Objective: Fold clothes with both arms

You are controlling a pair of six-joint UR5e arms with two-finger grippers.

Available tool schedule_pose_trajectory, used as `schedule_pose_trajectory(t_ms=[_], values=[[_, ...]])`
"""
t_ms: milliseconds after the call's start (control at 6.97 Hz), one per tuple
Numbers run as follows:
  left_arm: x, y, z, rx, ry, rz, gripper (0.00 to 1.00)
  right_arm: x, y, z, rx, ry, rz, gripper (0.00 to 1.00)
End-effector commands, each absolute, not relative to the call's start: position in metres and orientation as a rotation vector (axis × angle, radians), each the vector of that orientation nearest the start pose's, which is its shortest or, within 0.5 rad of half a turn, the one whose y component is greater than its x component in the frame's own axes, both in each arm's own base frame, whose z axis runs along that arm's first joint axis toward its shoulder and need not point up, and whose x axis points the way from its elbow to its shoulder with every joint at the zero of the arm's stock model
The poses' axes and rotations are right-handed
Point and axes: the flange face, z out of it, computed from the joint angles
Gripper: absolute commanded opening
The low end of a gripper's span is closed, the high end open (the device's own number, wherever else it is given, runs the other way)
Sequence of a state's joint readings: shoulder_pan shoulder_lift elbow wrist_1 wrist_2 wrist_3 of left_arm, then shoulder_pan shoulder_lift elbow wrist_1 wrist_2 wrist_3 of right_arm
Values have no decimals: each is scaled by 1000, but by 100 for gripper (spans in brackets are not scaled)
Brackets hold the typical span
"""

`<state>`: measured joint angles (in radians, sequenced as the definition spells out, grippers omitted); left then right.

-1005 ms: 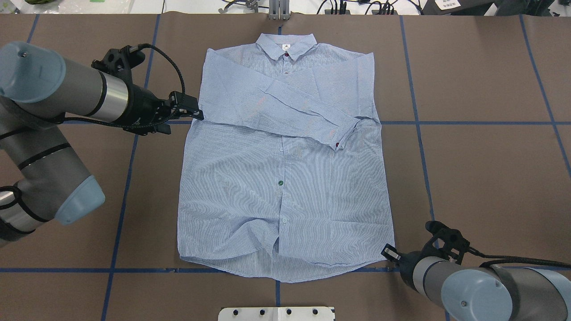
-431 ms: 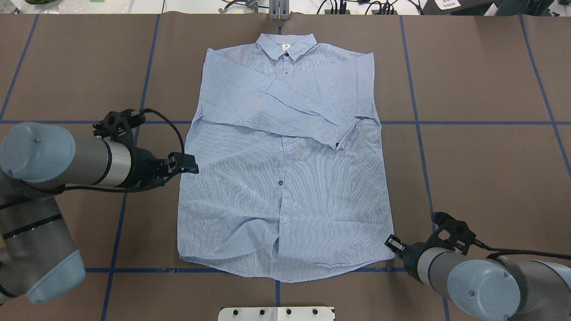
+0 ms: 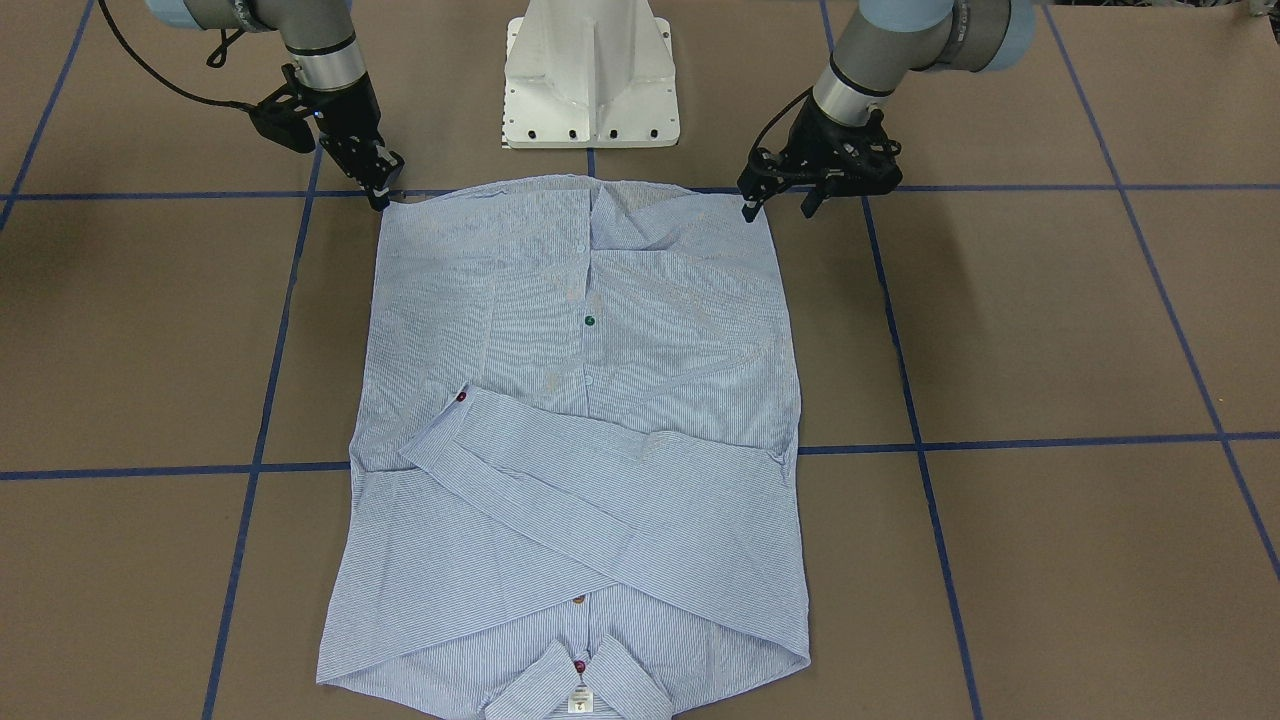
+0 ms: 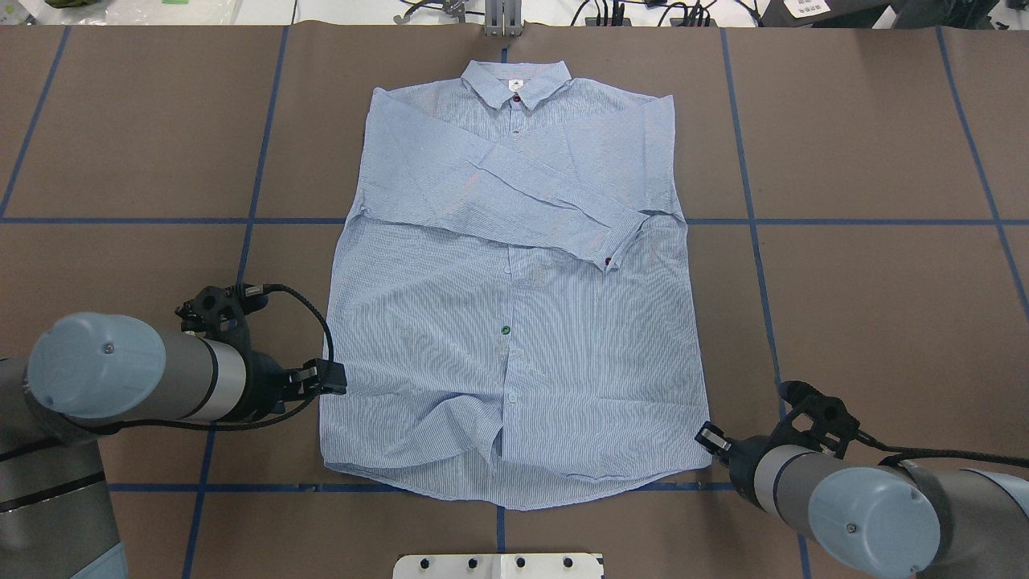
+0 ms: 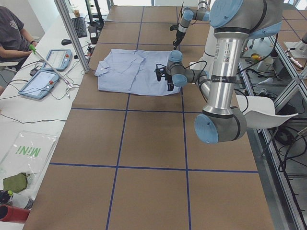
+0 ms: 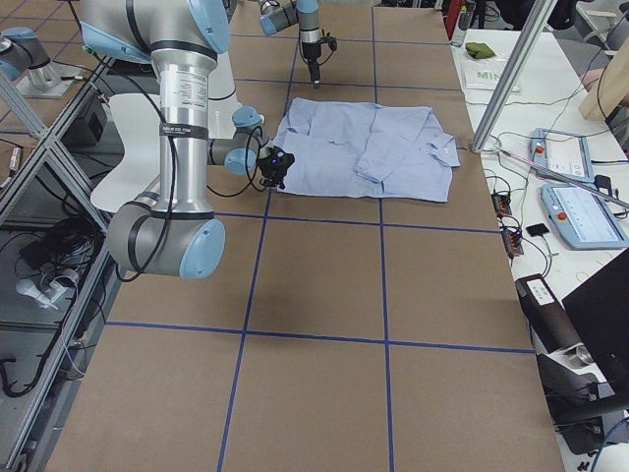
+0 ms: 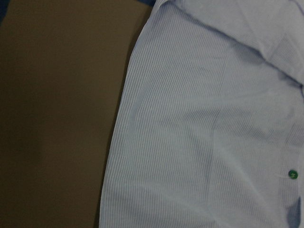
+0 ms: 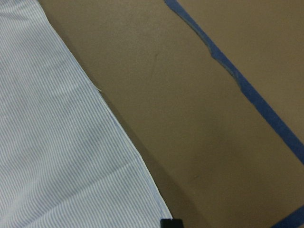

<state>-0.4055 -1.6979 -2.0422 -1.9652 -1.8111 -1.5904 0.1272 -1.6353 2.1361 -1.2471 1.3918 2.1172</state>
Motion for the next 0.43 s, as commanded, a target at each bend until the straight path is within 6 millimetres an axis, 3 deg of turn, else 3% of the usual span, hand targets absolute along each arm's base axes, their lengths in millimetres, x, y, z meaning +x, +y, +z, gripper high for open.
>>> schedule_pose_trajectory(t_ms=[0, 287], values=[[439, -292, 343, -59, 991, -270, 87, -433, -208, 392, 0, -859, 710, 0], [439, -292, 343, -59, 991, -274, 87, -442, -206, 397, -2, -849, 704, 54]])
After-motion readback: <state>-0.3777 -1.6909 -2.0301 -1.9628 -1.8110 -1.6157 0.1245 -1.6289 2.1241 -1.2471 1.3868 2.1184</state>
